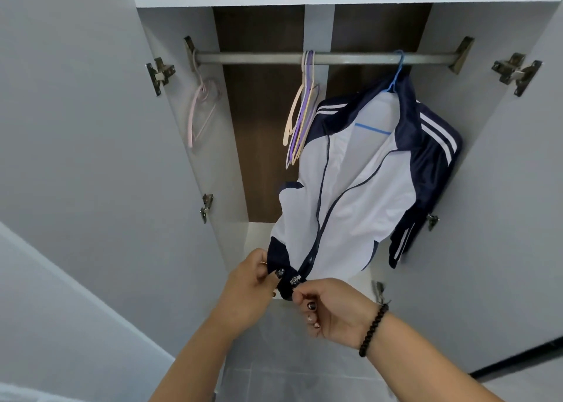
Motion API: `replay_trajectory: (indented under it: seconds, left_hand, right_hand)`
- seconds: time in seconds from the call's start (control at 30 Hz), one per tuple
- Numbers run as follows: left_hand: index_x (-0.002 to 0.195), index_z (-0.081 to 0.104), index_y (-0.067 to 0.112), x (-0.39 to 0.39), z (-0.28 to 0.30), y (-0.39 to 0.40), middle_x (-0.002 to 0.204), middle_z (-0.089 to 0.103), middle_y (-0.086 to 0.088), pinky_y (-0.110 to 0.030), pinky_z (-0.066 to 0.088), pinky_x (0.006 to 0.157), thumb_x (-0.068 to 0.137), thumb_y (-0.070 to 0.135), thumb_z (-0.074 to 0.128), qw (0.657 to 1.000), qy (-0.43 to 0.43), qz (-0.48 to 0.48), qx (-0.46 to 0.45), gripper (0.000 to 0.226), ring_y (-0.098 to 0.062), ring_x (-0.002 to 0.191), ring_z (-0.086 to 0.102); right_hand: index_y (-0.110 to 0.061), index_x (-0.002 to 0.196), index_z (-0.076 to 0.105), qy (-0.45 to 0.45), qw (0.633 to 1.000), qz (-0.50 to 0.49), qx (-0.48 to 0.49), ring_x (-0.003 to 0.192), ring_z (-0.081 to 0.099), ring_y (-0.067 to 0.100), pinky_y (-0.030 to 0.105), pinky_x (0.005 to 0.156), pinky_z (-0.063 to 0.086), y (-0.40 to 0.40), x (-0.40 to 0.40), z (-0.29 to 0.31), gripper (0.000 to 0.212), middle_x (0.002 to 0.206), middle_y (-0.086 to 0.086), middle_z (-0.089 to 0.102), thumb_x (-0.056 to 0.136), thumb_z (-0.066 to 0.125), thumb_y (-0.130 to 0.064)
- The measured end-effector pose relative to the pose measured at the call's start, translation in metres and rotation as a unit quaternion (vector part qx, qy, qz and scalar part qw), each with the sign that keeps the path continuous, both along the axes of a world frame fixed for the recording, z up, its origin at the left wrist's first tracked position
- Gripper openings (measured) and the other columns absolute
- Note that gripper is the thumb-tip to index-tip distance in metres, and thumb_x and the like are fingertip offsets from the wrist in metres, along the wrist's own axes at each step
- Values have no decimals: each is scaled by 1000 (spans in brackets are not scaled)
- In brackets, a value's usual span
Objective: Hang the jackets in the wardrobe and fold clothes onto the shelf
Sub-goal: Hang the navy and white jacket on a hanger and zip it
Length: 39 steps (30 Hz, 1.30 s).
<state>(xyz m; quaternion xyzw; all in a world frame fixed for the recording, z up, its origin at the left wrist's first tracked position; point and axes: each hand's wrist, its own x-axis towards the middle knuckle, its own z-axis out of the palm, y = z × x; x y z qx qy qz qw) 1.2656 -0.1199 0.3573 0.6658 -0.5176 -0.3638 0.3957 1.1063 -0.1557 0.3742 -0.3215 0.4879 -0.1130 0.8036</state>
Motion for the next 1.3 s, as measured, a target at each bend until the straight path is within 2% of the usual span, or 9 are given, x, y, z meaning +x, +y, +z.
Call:
replay_trajectory:
  seconds: [0.1, 0.27, 0.43, 0.53, 0.63, 0.83, 1.03, 1.2, 1.3]
  left_hand:
    - [96, 50, 7, -3, -8, -3, 78, 61, -23, -53, 47, 70, 97, 11, 51, 998, -33, -30, -46, 4, -32, 65, 51]
    - [98, 53, 15, -1, -18, 2, 70, 56, -4, -30, 41, 57, 99, 6, 45, 989, -12, -32, -147, 12, -15, 59, 46]
    - [98, 52, 27, 2, -19, 1, 76, 57, 6, -22, 41, 57, 98, 11, 40, 979, 0, -17, -203, 19, -9, 62, 51]
    - [96, 50, 31, 12, -27, 4, 79, 60, 7, -28, 45, 60, 100, 9, 41, 983, -6, 3, -184, 24, -16, 67, 55]
    - [95, 49, 31, 26, -39, 8, 79, 61, 6, -32, 45, 62, 101, 15, 40, 990, 7, 14, -138, 20, -17, 69, 56]
    - [87, 46, 20, 46, -51, 5, 74, 57, 1, -15, 39, 59, 102, 13, 39, 997, 42, 48, -48, 18, 4, 66, 50]
    - [89, 48, 11, 73, -56, -13, 76, 56, -3, -24, 38, 57, 101, 14, 41, 997, 53, 58, 15, 14, -16, 66, 49]
    - [98, 49, 1, 94, -55, -43, 91, 60, -13, -39, 51, 72, 96, 16, 43, 977, -55, -71, 192, 16, -28, 81, 63]
    - [122, 41, 18, 86, -43, -59, 115, 42, 1, -31, 41, 81, 89, 30, 54, 973, -191, -72, 109, 37, -22, 110, 50]
  right_hand:
    - [-11, 59, 53, -29, 998, -37, 40, 38, 33, 10, 19, 35, 27, 10, 7, -1, 29, 51, -2, 36, 88, 51, -7]
    - [-10, 59, 53, -155, 973, -106, 130, 33, 23, 7, 17, 27, 19, 18, 13, 3, 27, 51, -4, 29, 86, 53, -9]
    - [-12, 59, 43, -220, 930, -251, 156, 27, 22, 7, 15, 29, 12, 7, 13, 10, 21, 47, -7, 25, 74, 53, -1]
    - [-16, 60, 36, -229, 900, -340, 146, 26, 23, 8, 15, 31, 10, -7, 6, 15, 26, 46, -7, 24, 75, 50, 0]
    - [-15, 61, 37, -209, 901, -363, 111, 26, 23, 7, 14, 30, 12, -16, 4, 20, 24, 46, -7, 26, 74, 50, 0]
    - [-16, 62, 35, -142, 919, -364, 52, 27, 23, 7, 14, 27, 14, -35, 22, 19, 30, 43, -5, 27, 89, 40, -3]
    - [-14, 63, 40, -68, 930, -360, -20, 30, 21, 8, 16, 28, 15, -60, 43, 31, 29, 44, -6, 28, 90, 40, -5]
    - [-13, 67, 45, 90, 961, -223, -134, 37, 22, 10, 18, 34, 17, -65, 67, 34, 23, 48, -3, 33, 87, 46, -3]
    - [-13, 68, 44, 108, 965, -181, -159, 38, 23, 10, 18, 34, 18, -74, 70, 35, 20, 50, -2, 33, 85, 47, -3]
